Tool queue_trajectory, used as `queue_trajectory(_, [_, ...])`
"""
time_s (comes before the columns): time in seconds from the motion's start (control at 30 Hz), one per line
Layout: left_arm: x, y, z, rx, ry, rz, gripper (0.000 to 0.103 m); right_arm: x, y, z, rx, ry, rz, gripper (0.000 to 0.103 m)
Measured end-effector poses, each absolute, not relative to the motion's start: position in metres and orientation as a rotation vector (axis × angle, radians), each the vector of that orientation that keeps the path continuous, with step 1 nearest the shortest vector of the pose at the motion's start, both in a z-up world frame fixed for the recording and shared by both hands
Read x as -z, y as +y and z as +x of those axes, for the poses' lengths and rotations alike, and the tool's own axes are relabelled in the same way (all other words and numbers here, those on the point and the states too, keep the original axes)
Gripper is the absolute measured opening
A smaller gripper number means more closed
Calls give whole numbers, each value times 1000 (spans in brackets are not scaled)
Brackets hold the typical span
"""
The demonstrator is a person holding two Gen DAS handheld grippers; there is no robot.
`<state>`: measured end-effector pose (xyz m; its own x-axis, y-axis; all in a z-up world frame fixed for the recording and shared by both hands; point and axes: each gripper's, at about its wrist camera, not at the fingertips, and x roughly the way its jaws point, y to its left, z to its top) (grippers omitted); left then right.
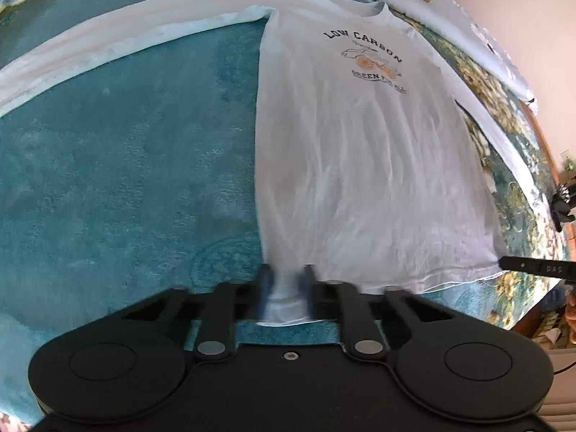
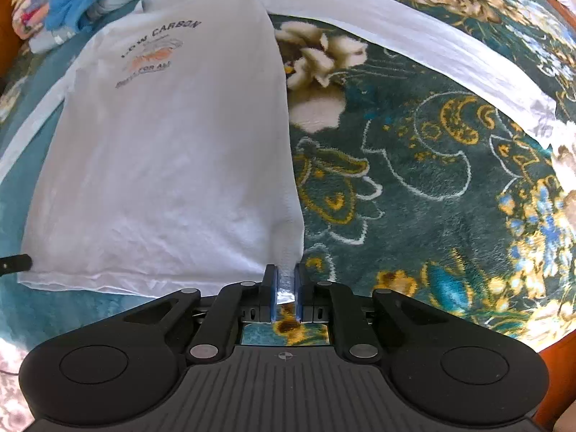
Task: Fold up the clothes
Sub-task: 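Grasp the shirt hem with both grippers and pull it taut, then move both open grippers to the collar of the T-shirt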
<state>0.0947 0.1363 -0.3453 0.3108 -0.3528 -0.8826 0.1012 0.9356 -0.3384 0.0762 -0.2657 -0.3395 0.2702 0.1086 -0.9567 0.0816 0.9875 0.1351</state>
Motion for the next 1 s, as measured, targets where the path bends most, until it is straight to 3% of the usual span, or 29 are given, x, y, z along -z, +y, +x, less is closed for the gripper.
queue_trajectory(0.43, [351,132,89,275,1215,-120,2,347,-262,82,-4,1333,119,7])
queue_trajectory(0.5, [348,132,88,265,1203,-117,11,344,-263,83,-4,1322,123,9])
queue_trajectory(0.57, [339,134,88,256,1186,-79,53,336,-264,82,2,1292,124,19])
queue_trajectory(0.73, [307,137,99,292,1088,65,60,297,-267,91,4,1169,45,23])
queue_trajectory(0.9, [274,138,140,297,940,118,71,258,-272,136,5,1038,25,35])
queue_trajectory(1.0, [255,136,174,269,852,91,84,241,-272,172,-9,967,6,38])
